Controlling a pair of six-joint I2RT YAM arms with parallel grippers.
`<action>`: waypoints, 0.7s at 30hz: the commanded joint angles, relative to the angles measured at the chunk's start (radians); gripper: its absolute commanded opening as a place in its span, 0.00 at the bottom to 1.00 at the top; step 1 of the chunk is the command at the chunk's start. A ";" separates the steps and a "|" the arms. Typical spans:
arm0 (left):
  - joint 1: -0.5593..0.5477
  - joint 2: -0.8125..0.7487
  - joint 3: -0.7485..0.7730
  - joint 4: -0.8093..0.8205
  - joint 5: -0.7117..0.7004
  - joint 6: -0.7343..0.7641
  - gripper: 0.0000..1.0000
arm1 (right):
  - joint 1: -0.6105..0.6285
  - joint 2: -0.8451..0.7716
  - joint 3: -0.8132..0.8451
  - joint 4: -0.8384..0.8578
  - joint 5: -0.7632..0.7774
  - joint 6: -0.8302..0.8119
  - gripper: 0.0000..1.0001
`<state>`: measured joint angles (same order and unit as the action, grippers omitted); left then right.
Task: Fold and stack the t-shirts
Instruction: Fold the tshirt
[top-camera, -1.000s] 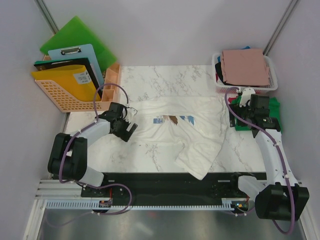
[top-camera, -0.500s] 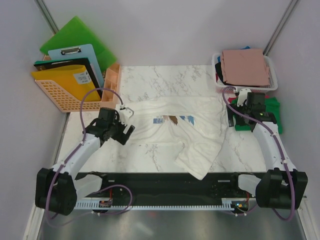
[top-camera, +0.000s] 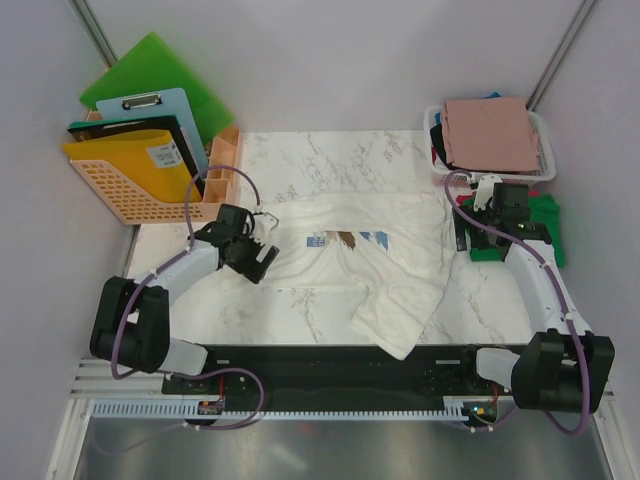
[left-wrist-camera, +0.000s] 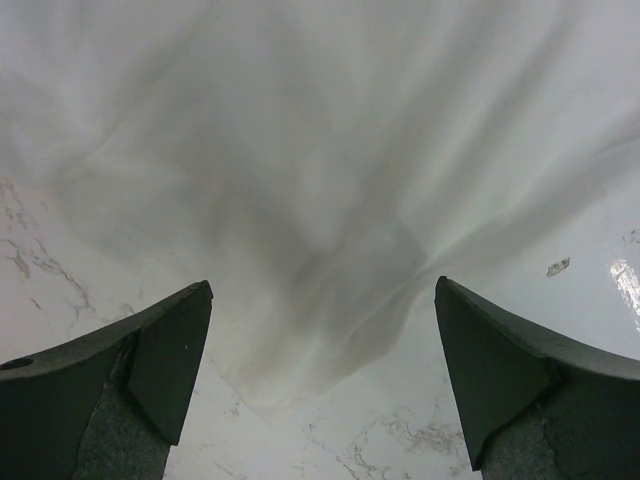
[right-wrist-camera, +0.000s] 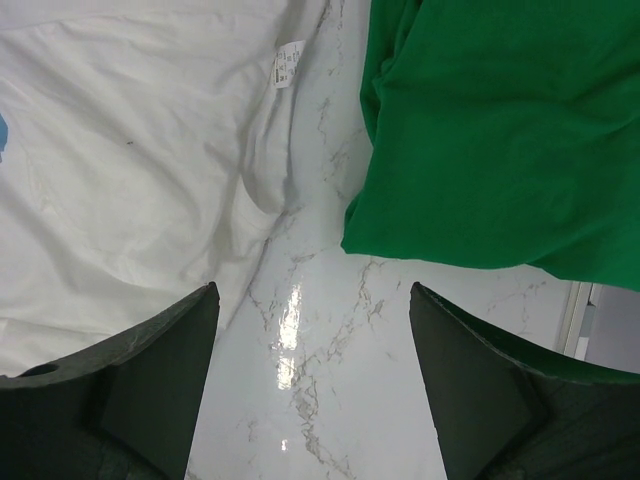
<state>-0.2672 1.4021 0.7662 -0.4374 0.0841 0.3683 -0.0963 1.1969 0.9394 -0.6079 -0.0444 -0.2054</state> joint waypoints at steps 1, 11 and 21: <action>-0.020 0.052 0.065 0.058 -0.010 -0.028 1.00 | -0.003 -0.010 0.035 0.025 0.008 0.009 0.84; -0.030 0.115 0.036 0.034 -0.080 -0.012 1.00 | -0.003 -0.034 0.045 0.013 0.008 0.006 0.84; -0.024 0.071 -0.054 -0.024 -0.165 0.055 1.00 | -0.005 -0.042 0.044 0.007 0.025 -0.012 0.84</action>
<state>-0.2943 1.4845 0.7719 -0.4000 0.0071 0.3679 -0.0963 1.1728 0.9398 -0.6064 -0.0360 -0.2104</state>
